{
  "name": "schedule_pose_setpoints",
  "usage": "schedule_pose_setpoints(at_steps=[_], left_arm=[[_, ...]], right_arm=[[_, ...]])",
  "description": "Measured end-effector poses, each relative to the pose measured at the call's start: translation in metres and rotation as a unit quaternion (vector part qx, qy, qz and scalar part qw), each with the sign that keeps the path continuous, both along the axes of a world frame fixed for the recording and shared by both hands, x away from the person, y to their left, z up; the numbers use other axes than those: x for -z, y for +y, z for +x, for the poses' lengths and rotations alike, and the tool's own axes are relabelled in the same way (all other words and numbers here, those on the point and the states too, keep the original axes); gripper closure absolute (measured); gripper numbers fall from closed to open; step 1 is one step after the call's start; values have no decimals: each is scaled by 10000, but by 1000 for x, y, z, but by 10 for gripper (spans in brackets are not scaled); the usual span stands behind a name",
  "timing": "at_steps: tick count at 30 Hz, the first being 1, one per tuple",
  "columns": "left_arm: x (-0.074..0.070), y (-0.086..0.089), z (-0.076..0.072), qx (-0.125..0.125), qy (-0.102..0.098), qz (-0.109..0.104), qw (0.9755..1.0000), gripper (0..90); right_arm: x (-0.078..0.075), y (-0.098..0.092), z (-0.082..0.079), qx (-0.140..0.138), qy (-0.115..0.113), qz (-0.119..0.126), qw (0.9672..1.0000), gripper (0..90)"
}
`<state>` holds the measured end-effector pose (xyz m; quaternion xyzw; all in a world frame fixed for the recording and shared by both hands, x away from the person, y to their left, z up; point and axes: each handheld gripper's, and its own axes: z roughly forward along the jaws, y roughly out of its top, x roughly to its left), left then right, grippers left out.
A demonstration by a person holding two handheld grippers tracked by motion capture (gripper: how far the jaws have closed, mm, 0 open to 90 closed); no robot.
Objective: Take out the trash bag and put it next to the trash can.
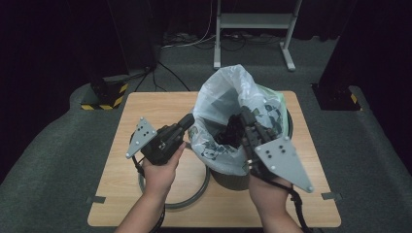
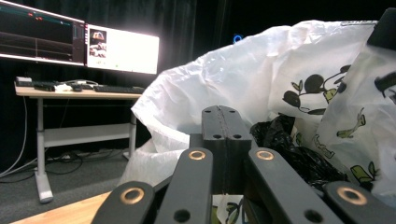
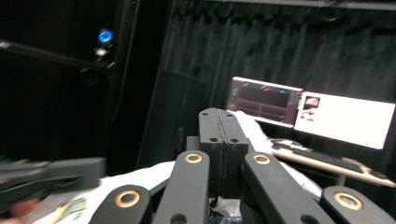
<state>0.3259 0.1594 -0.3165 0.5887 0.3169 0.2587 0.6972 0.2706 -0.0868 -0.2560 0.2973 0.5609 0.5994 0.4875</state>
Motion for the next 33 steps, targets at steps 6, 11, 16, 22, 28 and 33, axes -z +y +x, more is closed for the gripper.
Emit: schedule_pose_setpoints(at_steps=[6, 11, 16, 22, 28, 33], left_arm=[[2, 3, -1, 59, 65, 25, 10000, 900], [2, 1, -4, 125, 86, 24, 9999, 900], [0, 0, -7, 269, 217, -112, 9993, 900], [-3, 0, -10, 311, 202, -98, 9993, 897], [-1, 3, -8, 293, 288, -132, 9991, 894], [-3, 5, -7, 339, 300, -180, 9988, 762]], right_arm=[[24, 30, -8, -286, 125, -322, 9990, 899], [41, 46, -11, -322, 26, -443, 9985, 899], [58, 54, -11, -305, -174, -458, 9983, 899], [77, 65, -6, -474, 58, -588, 9971, 899], [95, 72, 1, -508, 276, -710, 9958, 899], [102, 72, 6, -501, 384, -723, 9954, 898]])
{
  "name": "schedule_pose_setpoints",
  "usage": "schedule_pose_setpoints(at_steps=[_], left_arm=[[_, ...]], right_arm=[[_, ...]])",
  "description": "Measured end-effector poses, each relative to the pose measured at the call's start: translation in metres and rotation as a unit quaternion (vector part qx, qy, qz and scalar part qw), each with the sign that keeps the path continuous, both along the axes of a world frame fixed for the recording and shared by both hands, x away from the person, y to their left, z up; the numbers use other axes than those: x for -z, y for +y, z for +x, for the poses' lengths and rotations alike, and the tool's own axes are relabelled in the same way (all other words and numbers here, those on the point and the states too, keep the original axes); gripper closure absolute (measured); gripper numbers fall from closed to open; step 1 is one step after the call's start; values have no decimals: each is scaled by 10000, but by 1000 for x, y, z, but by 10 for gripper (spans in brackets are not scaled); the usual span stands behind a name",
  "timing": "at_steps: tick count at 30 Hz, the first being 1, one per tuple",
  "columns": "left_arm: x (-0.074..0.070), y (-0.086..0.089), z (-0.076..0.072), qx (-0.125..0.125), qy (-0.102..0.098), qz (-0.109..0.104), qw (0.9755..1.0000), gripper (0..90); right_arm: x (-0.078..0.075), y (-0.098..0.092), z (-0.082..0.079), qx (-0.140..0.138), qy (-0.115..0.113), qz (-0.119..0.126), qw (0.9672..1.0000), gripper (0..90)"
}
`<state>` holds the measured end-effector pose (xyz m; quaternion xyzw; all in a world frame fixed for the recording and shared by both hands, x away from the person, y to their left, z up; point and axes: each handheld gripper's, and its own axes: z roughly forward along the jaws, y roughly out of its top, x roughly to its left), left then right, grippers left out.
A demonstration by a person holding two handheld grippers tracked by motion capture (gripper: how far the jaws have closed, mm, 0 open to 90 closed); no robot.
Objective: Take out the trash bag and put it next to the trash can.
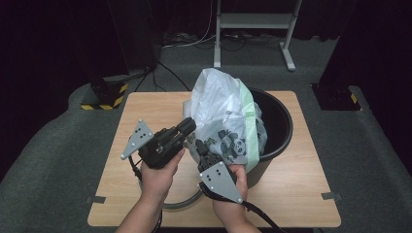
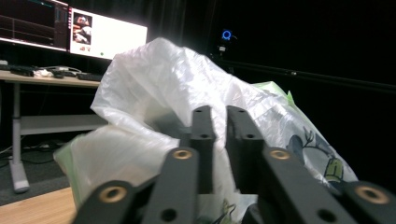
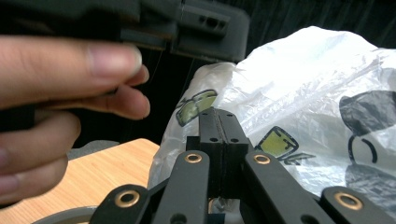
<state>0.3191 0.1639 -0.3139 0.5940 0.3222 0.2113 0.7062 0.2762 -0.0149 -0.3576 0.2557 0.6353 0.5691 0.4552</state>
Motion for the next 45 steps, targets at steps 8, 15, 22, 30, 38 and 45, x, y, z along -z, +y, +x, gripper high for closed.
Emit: schedule_pose_setpoints(at_steps=[8, 15, 22, 30, 38, 45], left_arm=[[4, -4, 20, -310, 601, 162, 9976, 236], [8, -10, 35, 248, 1116, 317, 9929, 338], [13, -12, 36, 193, 1220, 438, 9914, 582], [11, -15, 27, -60, 705, 719, 9949, 820], [15, -14, 27, -14, 607, 614, 9963, 868], [16, -14, 28, -28, 639, 599, 9962, 866]], right_arm=[[2, 0, 1, -32, 53, -36, 10000, 898], [2, -1, 2, -61, 84, -75, 9999, 898], [2, -2, 2, -86, 146, -168, 9997, 896], [-3, -7, -5, -231, 201, -139, 9994, 811], [-27, -26, -16, -402, 281, 155, 9987, 683], [-54, -59, -20, -387, 387, 417, 9976, 603]])
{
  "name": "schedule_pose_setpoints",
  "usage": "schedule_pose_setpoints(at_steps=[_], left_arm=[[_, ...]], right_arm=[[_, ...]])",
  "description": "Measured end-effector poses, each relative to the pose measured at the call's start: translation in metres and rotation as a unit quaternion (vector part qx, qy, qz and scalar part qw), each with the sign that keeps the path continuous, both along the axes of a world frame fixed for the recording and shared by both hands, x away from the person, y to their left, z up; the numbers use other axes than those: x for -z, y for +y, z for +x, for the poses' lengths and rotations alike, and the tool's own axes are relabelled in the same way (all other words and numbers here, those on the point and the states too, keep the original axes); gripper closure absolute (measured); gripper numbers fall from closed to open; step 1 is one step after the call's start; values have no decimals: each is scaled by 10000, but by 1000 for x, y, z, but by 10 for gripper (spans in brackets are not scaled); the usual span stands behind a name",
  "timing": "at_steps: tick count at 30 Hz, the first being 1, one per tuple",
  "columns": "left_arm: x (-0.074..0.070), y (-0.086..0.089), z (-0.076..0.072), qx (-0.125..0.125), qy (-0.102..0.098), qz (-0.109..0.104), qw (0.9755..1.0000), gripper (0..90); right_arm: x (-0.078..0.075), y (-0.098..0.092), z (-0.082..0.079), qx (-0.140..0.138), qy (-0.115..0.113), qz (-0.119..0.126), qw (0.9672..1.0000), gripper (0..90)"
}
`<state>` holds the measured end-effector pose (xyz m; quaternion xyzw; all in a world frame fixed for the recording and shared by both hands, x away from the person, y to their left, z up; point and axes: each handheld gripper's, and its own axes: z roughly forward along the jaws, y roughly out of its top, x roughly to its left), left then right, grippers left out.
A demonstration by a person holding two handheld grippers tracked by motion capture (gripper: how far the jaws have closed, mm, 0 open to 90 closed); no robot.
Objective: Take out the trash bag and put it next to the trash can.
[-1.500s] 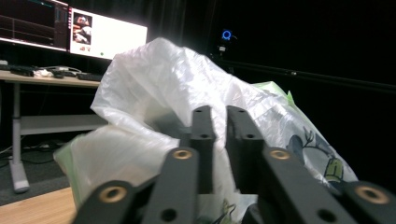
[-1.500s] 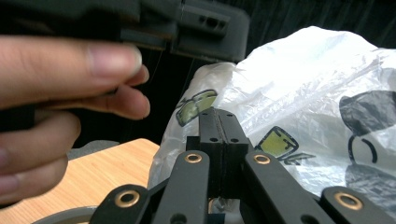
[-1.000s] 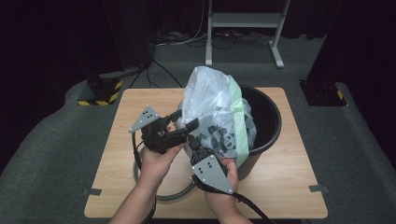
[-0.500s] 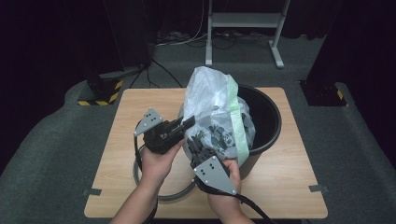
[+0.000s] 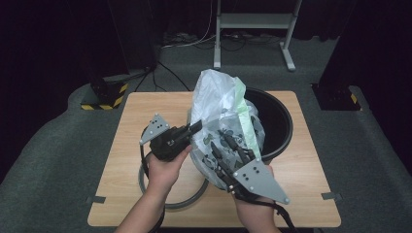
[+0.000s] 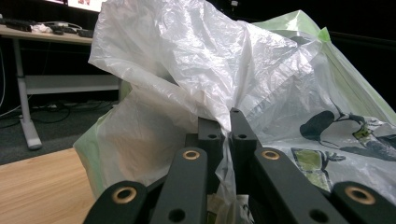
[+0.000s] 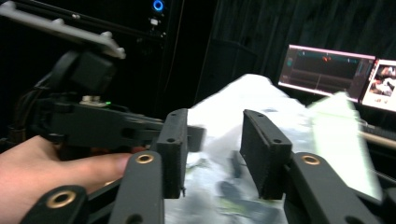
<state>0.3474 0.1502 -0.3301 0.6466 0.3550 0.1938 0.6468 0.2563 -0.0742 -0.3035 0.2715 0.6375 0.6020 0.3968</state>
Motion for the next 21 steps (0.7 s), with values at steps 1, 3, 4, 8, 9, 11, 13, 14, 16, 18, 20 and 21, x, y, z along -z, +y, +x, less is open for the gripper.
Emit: schedule_pose_setpoints(at_steps=[1, 3, 4, 8, 9, 11, 13, 14, 16, 18, 20, 21], left_arm=[[0, 0, 0, 3, -4, 9, 10000, 866], [0, 0, 0, 4, -19, 17, 10000, 866], [0, 0, 0, 9, -15, 15, 10000, 866], [1, 2, 0, 51, -71, 11, 10000, 863], [2, 2, 0, 61, -73, -11, 10000, 862], [2, 3, 0, 69, -80, -26, 9999, 864], [2, 2, 0, 57, -89, -21, 9999, 865], [2, 2, 0, 51, -100, -17, 9999, 867], [2, 1, 0, 47, -102, -16, 9999, 869], [2, 1, -1, 39, -105, -11, 9999, 869], [2, 1, -1, 42, -113, 11, 9999, 870], [2, 1, -1, 45, -116, 9, 9999, 869]], right_arm=[[-3, -5, 1, 14, 50, -14, 10000, 596], [-8, -14, 3, 116, 79, -114, 9998, 567], [-10, -19, 5, 168, 90, -146, 9997, 555], [-15, -39, 11, 397, 86, -200, 9990, 541], [-16, -44, 12, 447, 80, -193, 9988, 540], [-17, -55, 16, 557, 64, -201, 9982, 529], [-17, -68, 20, 660, 119, -123, 9977, 509], [-17, -74, 22, 730, 158, -86, 9972, 500], [-16, -87, 26, 853, 224, -31, 9961, 488], [-13, -101, 32, 948, 293, 48, 9950, 474], [-9, -115, 38, 1086, 352, 74, 9934, 466], [-6, -123, 41, 1196, 388, 92, 9920, 463]])
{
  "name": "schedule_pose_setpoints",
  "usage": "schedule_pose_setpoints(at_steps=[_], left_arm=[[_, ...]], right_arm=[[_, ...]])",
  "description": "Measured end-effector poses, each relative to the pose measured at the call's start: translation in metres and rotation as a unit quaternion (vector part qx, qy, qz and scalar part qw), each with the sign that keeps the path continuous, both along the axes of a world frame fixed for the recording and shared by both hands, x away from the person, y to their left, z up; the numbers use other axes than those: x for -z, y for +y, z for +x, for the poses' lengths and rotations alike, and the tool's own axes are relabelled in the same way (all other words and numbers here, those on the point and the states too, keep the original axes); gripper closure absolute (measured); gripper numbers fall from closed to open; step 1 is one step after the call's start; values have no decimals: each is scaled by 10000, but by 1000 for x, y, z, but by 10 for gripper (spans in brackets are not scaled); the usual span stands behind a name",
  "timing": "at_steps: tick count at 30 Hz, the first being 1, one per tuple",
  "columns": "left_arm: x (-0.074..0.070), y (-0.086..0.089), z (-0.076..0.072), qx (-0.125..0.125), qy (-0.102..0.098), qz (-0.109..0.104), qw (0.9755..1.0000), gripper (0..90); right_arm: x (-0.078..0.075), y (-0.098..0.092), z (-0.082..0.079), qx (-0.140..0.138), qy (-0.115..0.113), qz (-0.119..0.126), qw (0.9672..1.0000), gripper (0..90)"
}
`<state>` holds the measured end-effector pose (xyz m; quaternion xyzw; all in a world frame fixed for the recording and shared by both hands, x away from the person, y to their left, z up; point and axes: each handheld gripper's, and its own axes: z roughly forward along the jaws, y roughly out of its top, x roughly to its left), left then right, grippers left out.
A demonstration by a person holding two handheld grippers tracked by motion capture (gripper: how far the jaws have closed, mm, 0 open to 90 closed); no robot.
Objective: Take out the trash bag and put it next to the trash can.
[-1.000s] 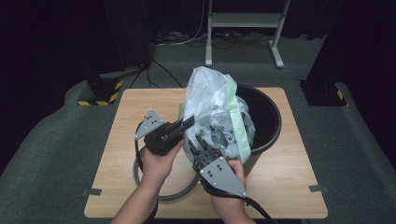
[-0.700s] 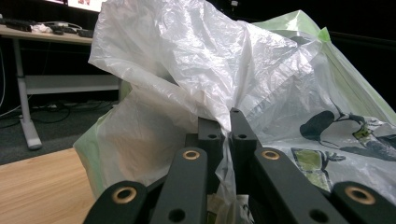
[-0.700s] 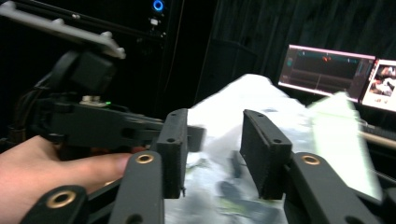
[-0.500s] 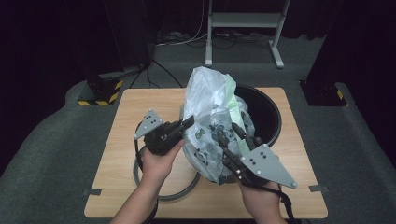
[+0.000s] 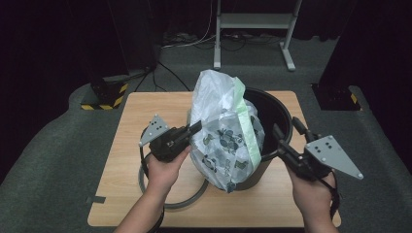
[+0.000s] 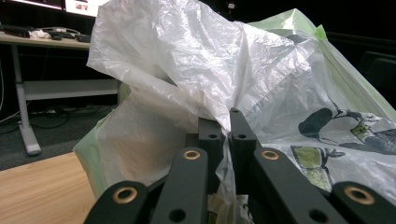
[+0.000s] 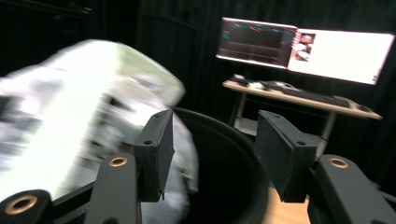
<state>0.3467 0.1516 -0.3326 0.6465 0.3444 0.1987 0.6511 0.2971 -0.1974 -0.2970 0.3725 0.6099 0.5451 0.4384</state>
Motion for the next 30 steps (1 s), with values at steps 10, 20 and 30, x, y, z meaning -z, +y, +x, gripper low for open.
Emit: schedule_pose_setpoints(at_steps=[10, 20, 30], left_arm=[[1, -2, -1, -25, -47, -7, 10000, 874], [-3, -6, -5, -71, -249, 118, 9996, 881], [-12, -9, -7, -182, -504, 185, 9984, 883]], right_arm=[[29, -47, 9, 647, 298, -4, 9975, 434], [105, -62, 29, 815, 1160, -205, 9897, 333], [163, -63, 50, 828, 1825, -662, 9775, 257]])
